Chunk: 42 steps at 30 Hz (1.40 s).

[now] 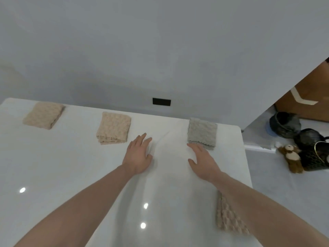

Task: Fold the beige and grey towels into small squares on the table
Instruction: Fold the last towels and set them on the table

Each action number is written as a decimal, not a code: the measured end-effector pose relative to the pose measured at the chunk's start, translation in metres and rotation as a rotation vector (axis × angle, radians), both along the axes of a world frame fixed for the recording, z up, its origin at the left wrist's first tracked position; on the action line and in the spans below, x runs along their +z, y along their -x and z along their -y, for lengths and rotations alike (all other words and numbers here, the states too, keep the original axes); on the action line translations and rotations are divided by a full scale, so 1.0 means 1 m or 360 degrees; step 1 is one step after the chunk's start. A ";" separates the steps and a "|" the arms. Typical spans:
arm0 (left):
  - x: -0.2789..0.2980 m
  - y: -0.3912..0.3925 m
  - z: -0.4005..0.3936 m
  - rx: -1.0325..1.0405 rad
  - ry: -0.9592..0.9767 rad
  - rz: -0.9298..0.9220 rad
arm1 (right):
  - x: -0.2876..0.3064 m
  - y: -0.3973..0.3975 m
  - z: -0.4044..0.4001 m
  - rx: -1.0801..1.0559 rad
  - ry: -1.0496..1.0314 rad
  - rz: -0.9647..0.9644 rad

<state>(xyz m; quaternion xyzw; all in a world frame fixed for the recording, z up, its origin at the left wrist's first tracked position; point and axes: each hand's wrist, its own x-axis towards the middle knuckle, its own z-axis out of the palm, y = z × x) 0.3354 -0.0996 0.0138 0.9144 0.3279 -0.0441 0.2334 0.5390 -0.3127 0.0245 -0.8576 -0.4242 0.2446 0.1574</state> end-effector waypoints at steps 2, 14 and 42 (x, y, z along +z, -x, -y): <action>0.005 -0.023 0.018 -0.0050 0.0030 -0.0028 | 0.008 -0.022 0.018 -0.0071 -0.0048 0.0078; 0.014 -0.151 0.094 -0.0039 0.0482 -0.0131 | -0.009 -0.100 0.049 -0.0253 0.0106 0.0000; -0.021 -0.116 0.141 0.0256 0.0868 -0.0052 | -0.006 -0.092 0.047 0.0071 0.0343 -0.0037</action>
